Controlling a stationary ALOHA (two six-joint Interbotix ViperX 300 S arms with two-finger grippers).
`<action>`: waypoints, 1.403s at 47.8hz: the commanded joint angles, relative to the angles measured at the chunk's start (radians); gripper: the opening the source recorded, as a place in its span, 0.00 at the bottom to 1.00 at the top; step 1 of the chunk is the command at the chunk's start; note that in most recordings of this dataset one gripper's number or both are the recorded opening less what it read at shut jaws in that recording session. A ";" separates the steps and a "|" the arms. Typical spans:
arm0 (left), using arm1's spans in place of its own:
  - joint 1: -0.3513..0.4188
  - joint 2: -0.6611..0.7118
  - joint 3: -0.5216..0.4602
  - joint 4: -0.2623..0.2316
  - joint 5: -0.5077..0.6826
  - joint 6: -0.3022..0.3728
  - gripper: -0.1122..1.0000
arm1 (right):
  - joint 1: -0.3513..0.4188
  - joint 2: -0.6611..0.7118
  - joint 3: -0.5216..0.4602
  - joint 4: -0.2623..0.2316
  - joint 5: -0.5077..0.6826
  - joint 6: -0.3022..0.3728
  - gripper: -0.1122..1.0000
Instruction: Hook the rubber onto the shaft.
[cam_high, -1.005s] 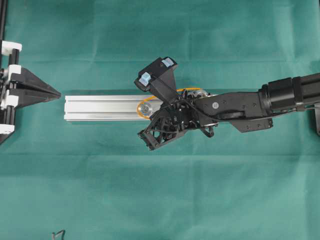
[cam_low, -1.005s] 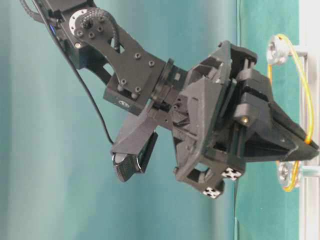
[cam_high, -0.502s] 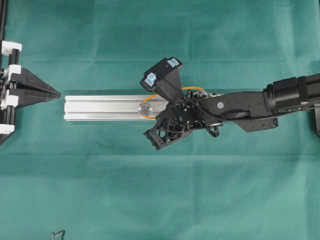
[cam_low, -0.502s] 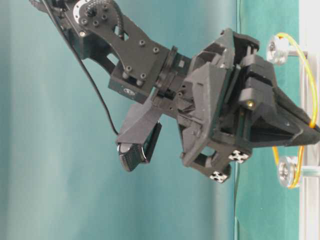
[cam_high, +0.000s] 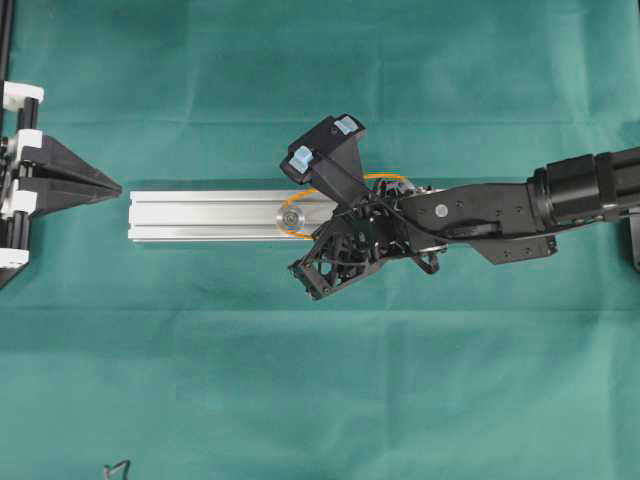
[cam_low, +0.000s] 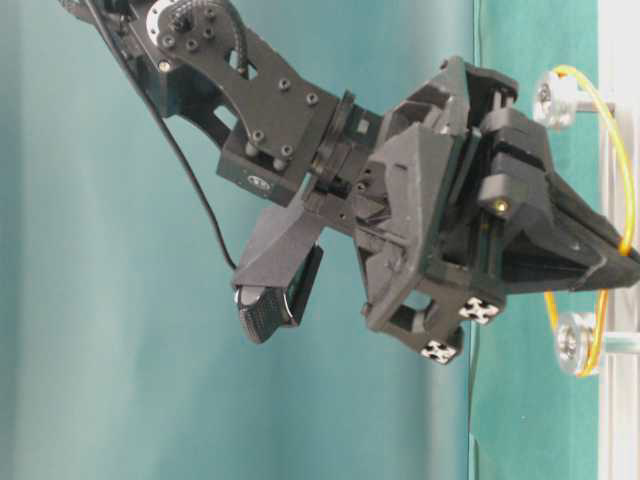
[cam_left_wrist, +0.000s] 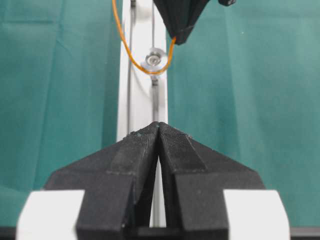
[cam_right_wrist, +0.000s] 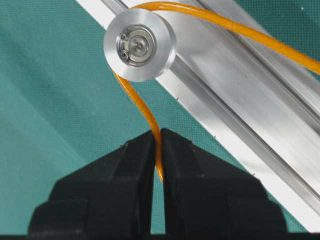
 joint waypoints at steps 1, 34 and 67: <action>-0.002 0.008 -0.029 0.002 -0.006 0.002 0.10 | 0.000 -0.041 -0.009 -0.003 -0.005 -0.002 0.16; -0.002 0.008 -0.031 0.003 -0.006 0.002 0.10 | 0.002 -0.043 -0.015 -0.006 -0.003 -0.005 0.92; -0.002 0.008 -0.029 0.003 -0.006 0.002 0.10 | 0.002 -0.210 -0.018 -0.021 0.054 -0.009 0.92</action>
